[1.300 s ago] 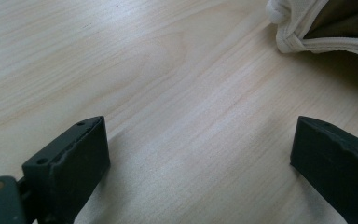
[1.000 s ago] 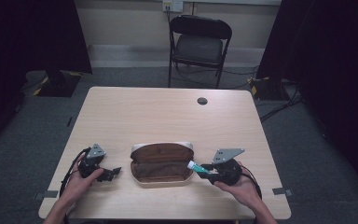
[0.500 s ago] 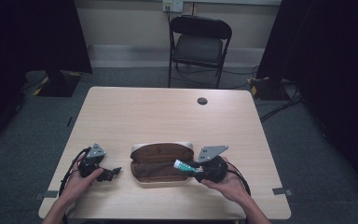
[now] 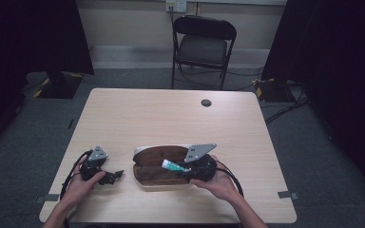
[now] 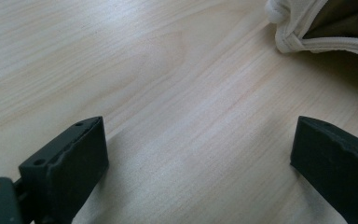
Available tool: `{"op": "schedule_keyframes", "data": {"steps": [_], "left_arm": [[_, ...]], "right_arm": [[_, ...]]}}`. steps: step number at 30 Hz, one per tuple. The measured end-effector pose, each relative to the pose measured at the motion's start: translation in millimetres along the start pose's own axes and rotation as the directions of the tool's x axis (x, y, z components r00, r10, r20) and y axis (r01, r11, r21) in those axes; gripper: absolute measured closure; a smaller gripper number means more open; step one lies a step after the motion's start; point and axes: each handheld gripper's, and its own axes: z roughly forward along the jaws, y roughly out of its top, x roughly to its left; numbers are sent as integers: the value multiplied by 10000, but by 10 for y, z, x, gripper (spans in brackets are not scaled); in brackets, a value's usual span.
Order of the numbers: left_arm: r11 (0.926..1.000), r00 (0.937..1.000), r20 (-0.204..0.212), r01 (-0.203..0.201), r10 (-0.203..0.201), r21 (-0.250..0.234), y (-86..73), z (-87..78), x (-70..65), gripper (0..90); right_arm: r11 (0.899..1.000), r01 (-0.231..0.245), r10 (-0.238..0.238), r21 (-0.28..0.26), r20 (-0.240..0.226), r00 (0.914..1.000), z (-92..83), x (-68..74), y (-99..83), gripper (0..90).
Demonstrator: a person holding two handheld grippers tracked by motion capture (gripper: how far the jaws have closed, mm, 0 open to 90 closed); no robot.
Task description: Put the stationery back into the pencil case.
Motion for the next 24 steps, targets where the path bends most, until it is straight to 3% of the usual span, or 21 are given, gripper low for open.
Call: {"op": "schedule_keyframes", "data": {"steps": [8,24], "left_arm": [[10000,10000,1,-3,3,2,0,0,0,33],[10000,10000,-1,-3,3,0,0,0,0,33]], "right_arm": [[9999,44,-45,100,102,9999,139,-76,67,662],[9966,-139,113,806,318,9994,342,-212,89,661]]}}
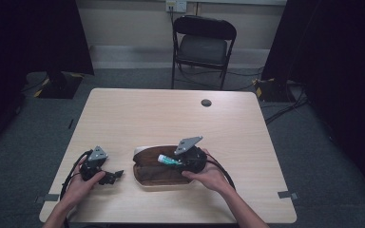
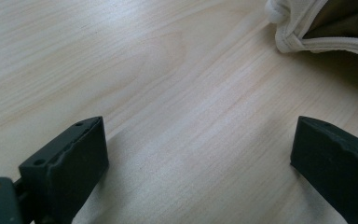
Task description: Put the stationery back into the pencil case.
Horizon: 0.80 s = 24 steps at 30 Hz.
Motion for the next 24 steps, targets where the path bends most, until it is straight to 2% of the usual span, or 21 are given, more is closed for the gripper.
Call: {"op": "schedule_keyframes", "data": {"steps": [9,15,17,24], "left_arm": [[10000,10000,-1,-2,2,2,0,0,0,33],[10000,10000,0,0,0,-1,0,0,0,33],[10000,10000,1,0,0,2,0,0,0,33],[10000,10000,12,-30,30,9,1,1,4,32]], "right_arm": [[9992,259,-256,295,-113,9996,146,14,98,660],[9995,85,-84,311,-41,10000,181,-21,91,651],[9998,-21,22,187,-40,10000,178,-38,87,613],[9997,-245,245,71,30,9997,133,-66,61,621]]}}
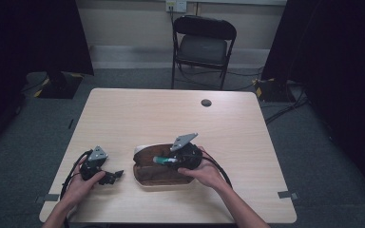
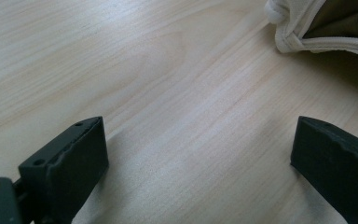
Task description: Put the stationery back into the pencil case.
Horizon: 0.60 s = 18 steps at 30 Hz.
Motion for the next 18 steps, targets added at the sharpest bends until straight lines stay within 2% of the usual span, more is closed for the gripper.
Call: {"op": "schedule_keyframes", "data": {"steps": [8,10,13,15,18], "left_arm": [[10000,10000,-4,-1,1,-3,-1,0,-1,32],[10000,10000,-10,19,-19,-11,-1,0,-3,32],[10000,10000,-33,14,-14,-9,-1,0,-4,33],[10000,10000,-42,10,-10,-4,-1,-1,-5,33],[10000,10000,-66,57,-57,-34,-6,-3,-10,34]], "right_arm": [[9992,-59,77,-388,463,9989,-111,26,-37,691],[9981,-132,149,-601,283,9995,-154,31,-35,692],[9988,-44,53,-481,171,9998,-170,56,-46,707],[9993,-70,78,-358,222,9997,-157,57,-65,720],[9984,-164,175,-536,207,9996,-187,50,-104,736]]}}
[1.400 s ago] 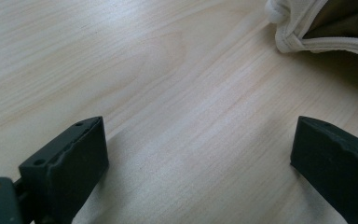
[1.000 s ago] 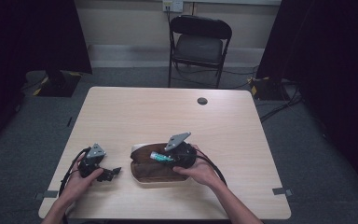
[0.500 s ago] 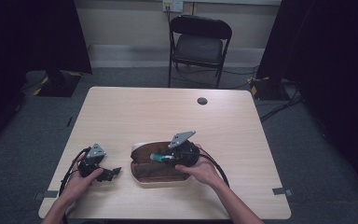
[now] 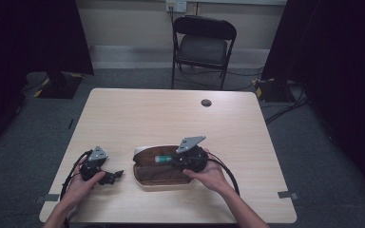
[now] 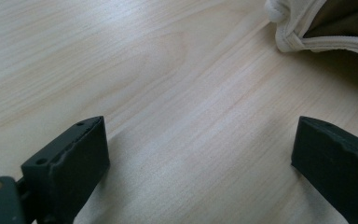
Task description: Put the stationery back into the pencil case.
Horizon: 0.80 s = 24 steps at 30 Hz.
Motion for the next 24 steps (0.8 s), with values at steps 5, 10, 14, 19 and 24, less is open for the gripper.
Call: {"op": "schedule_keyframes", "data": {"steps": [5,10,14,19,24], "left_arm": [[10000,10000,-35,-64,64,6,-2,-4,2,35],[10000,10000,-73,35,-35,13,-5,-7,2,35],[10000,10000,-73,39,-38,13,-5,-7,2,34],[10000,10000,-76,36,-36,10,-5,-6,2,34],[10000,10000,-74,33,-33,10,-5,-6,2,34]], "right_arm": [[9986,-474,475,-247,28,9989,-67,-15,-144,730],[9902,-1227,1231,-666,14,9924,-175,-47,-287,698],[9862,-1448,1459,-801,77,9893,-304,-65,-361,659],[9787,-1891,1919,-798,289,9810,-447,-124,-476,612],[9747,-2108,2157,-739,672,9741,-557,-171,-563,551]]}}
